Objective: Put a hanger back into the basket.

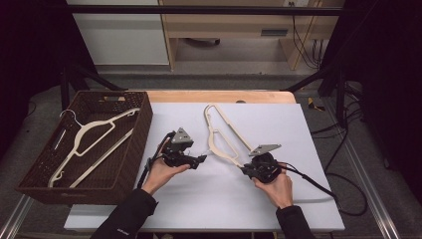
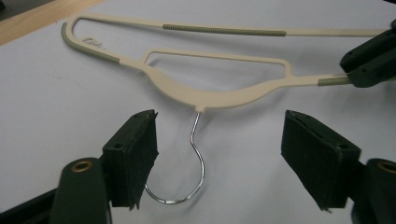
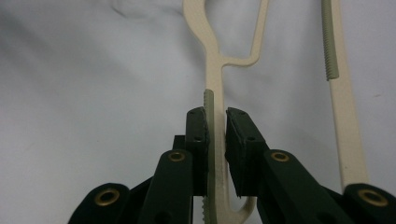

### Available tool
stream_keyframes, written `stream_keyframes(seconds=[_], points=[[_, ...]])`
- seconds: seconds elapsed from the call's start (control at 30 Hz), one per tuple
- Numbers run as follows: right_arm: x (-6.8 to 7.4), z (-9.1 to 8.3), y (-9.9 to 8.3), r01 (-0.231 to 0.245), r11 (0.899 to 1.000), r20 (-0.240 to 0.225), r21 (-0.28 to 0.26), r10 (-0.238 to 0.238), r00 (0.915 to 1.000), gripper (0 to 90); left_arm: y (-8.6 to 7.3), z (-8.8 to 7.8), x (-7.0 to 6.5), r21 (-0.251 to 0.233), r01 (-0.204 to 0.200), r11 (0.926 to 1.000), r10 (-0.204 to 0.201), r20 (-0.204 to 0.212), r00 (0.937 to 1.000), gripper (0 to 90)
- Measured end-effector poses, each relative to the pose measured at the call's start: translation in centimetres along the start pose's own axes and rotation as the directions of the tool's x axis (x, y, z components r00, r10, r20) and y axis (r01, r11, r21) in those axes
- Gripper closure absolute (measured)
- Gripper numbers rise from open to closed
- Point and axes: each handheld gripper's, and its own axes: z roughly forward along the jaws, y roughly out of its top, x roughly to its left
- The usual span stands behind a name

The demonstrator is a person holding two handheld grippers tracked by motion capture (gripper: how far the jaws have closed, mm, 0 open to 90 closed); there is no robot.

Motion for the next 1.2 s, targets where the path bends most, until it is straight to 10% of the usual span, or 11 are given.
stream_keyframes(seconds=[0.53, 1.2], points=[[0.0, -0.3, 0.0, 0.007, 1.0, -0.013, -0.012, -0.007, 0.9999, 79.6, -0.6, 5.1, 1.9, 0.123, -0.024, 0.9922, 0.018, 0.05, 0.9986, 54.3], [0.1, -0.7, -0.1, 0.019, 1.0, -0.034, -0.019, -0.02, 0.9992, 79.5, -0.4, 5.0, 2.0, 0.156, -0.039, 0.987, 0.026, 0.087, 0.9959, 85.7]])
